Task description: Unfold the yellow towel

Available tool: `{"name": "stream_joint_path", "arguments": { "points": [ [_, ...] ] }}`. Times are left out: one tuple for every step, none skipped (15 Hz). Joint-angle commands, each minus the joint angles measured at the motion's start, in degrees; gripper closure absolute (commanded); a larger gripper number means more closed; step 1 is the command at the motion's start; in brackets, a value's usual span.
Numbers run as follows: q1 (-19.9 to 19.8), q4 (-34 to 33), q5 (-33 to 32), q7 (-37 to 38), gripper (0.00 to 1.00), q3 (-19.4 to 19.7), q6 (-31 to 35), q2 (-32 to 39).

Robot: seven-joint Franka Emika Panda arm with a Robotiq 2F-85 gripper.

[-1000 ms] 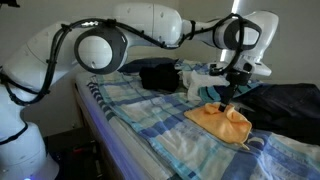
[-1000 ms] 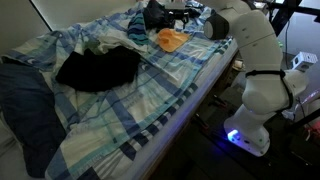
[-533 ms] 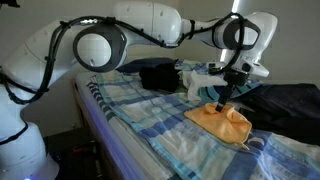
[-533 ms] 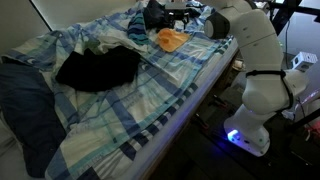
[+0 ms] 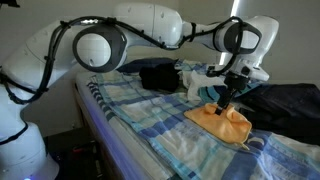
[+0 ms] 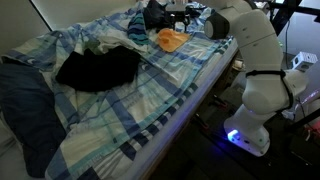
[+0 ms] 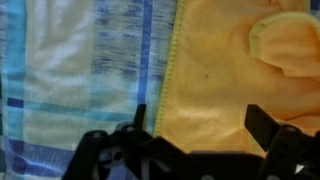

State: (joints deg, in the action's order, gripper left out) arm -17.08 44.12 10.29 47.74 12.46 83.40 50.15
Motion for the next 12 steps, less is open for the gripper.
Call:
{"name": "stream_joint_path", "arguments": {
  "points": [
    [0.8,6.0,-0.4,3.4,0.00,1.3,0.5,-3.6],
    [0.9,7.2,-0.4,4.0,0.00,1.6,0.5,-4.0],
    [1.0,8.5,-0.4,4.2,0.00,1.7,0.4,-4.5],
    [1.2,10.2,-0.4,4.0,0.00,1.8,0.5,-5.2],
    [1.3,11.9,-0.5,3.8,0.00,1.8,0.7,-5.9],
    [1.6,13.9,-0.6,3.5,0.00,1.8,1.0,-6.7],
    [1.7,15.8,-0.7,3.1,0.00,1.7,1.5,-7.5],
    [1.9,17.7,-0.6,3.0,0.00,1.7,2.1,-8.3],
    [2.1,19.6,-0.6,2.8,0.00,1.6,2.8,-9.1],
    [2.4,21.8,-0.5,2.7,0.00,1.5,3.9,-10.0],
    [2.7,23.7,-0.5,2.5,0.00,1.5,4.9,-10.8],
    [3.0,26.0,-0.1,2.7,0.00,1.4,6.8,-11.7]
  ]
}}
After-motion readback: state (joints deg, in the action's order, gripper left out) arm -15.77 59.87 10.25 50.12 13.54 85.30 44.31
